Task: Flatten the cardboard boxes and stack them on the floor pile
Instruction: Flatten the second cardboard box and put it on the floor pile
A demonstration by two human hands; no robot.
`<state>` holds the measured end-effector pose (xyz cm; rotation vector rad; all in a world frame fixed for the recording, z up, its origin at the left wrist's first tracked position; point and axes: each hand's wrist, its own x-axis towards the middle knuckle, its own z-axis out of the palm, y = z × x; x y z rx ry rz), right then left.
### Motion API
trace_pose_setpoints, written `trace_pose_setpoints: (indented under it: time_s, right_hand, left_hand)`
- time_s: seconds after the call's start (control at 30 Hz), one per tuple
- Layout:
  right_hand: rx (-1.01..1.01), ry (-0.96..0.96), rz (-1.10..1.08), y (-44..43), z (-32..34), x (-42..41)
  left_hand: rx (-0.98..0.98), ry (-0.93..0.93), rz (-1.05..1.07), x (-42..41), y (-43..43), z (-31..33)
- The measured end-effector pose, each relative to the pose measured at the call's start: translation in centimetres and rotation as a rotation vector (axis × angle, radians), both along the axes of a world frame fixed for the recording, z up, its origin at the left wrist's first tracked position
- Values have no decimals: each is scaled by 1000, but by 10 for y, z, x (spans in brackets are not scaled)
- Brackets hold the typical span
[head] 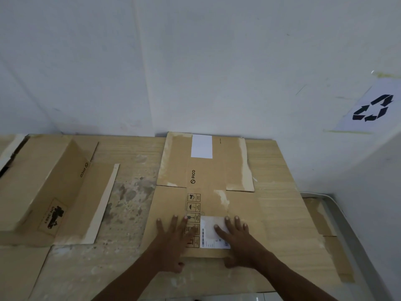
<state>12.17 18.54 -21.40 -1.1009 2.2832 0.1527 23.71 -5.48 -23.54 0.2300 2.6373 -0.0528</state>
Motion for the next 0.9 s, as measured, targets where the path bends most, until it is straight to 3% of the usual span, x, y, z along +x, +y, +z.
trace_pose_setpoints:
  time_s: [0.03, 0.17, 0.5, 0.9]
  right_hand:
    - [8, 7, 4, 0, 4, -1]
    - [-27, 80, -45, 5, 25, -2]
    - [-125, 197, -178, 26, 98, 34]
    - [-96, 196, -190, 75, 135, 116]
  left_hand:
    - [-18, 89, 4, 2, -1, -4]
    - [-80, 72, -2, -5, 15, 32]
    - [36, 267, 80, 30, 23, 99]
    - [-40, 138, 71, 94, 70, 137]
